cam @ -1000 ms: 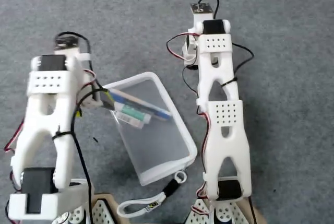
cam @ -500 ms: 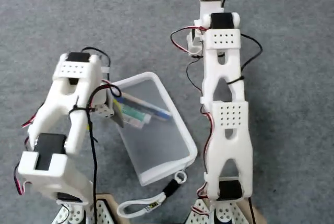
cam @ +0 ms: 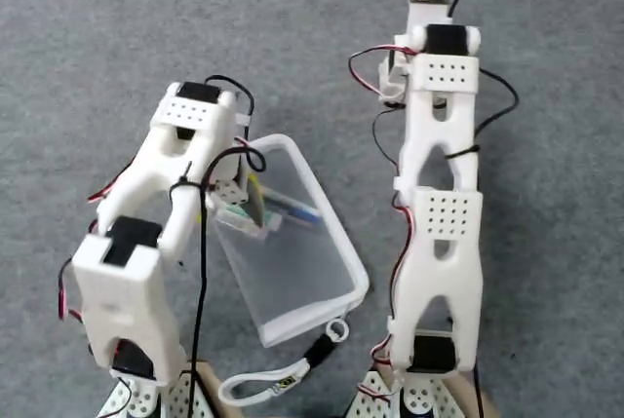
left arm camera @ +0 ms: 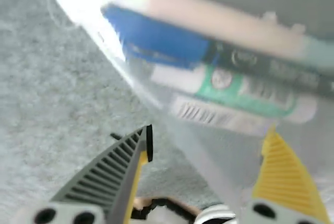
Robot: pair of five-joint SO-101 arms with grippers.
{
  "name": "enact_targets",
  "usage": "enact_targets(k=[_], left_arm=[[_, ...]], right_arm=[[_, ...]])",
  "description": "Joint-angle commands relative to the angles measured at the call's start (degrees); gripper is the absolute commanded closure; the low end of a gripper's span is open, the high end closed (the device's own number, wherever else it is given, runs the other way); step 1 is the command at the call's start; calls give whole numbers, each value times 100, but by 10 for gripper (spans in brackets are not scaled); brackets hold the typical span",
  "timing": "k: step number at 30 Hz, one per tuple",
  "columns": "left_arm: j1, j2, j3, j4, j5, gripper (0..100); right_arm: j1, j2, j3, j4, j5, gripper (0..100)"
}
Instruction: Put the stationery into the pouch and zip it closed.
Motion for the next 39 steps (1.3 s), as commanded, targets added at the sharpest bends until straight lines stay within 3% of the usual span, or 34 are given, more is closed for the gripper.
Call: enact_targets(k=[1,6,13,21,29,39], left_arm=[[-75,484,-664,62,387,664],[-66,967,-1033,70,440,689],[-215,993,-1209,475,448,876],[-259,932,-1218,800,598,788],[-760,-510,-462,782,624,783],[-716,-651,945,-88,580,782]], right_arm=[[185,-435,-233,62,-18,985],[255,-435,-233,62,-18,985],[237,-426,-233,62,-18,985],[185,-435,-233,62,-18,985],[176,-435,-233,62,-9,985],[176,-435,-233,62,-9,985]])
